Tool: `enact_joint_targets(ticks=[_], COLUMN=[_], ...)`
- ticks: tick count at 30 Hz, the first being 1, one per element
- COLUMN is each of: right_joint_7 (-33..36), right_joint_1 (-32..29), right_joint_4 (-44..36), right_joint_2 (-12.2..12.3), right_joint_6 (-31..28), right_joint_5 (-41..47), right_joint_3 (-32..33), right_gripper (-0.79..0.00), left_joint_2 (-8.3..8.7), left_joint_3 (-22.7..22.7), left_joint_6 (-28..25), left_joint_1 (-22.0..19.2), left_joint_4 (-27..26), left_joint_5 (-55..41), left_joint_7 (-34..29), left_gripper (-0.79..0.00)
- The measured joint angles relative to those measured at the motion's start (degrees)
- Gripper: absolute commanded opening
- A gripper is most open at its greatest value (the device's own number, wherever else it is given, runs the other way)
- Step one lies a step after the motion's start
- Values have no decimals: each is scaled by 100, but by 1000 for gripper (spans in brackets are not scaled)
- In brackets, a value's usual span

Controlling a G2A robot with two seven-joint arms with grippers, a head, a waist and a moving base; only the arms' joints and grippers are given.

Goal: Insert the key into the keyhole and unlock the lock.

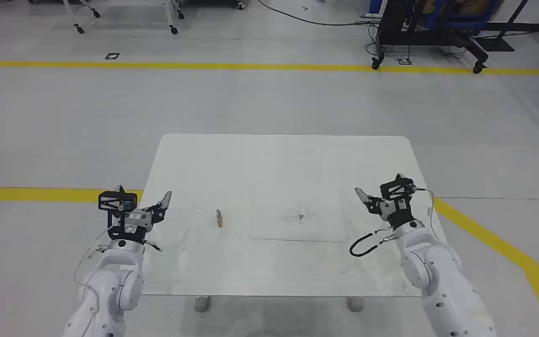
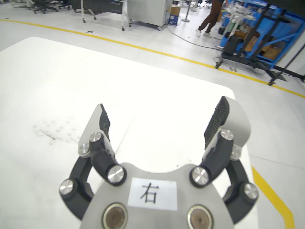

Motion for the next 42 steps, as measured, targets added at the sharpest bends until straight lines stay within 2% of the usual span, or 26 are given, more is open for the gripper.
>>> enact_joint_targets(ticks=[8, 22, 23, 28, 31, 34, 35, 36, 37, 38, 40, 42], right_joint_7=[92, 24, -8, -288, -438, -435, -432, -449, -496, -571, -762, -914], right_joint_1=[837, 976, 1017, 1559, 1823, 2050, 2103, 2156, 2182, 2198, 2246, 2319], right_joint_4=[954, 1173, 1293, 2309, 2694, 2811, 2796, 2762, 2737, 2725, 2726, 2756], right_joint_2=[-66, -70, -79, -63, -48, -41, -39, -38, -38, -39, -39, -38], right_joint_6=[-1208, -1192, -1338, -3293, -4237, -4726, -4771, -4732, -4634, -4524, -4348, -4314], right_joint_5=[391, 270, 415, 1395, 1218, 667, 430, 85, -173, -413, -908, -1299], right_joint_3=[-700, -737, -785, -910, -1057, -1284, -1361, -1462, -1529, -1593, -1738, -1890], right_gripper=[0, 0, 0, 0, 0, 0, -37, -139, -277, -357, -379, -329], left_joint_2=[0, 0, 0, 0, 0, 0, 0, 0, 0, 0, 0, 0], left_joint_3=[0, 0, 0, 0, 0, 0, 0, 0, 0, 0, 0, 0], left_joint_6=[0, 0, 0, 0, 0, 0, 0, 0, 0, 0, 0, 0], left_joint_1=[0, 0, 0, 0, 0, 0, 0, 0, 0, 0, 0, 0], left_joint_4=[0, 0, 0, 0, 0, 0, 0, 0, 0, 0, 0, 0], left_joint_5=[0, 0, 0, 0, 0, 0, 0, 0, 0, 0, 0, 0], left_joint_7=[0, 0, 0, 0, 0, 0, 0, 0, 0, 0, 0, 0], left_gripper=[0, 0, 0, 0, 0, 0, 0, 0, 0, 0, 0, 0])
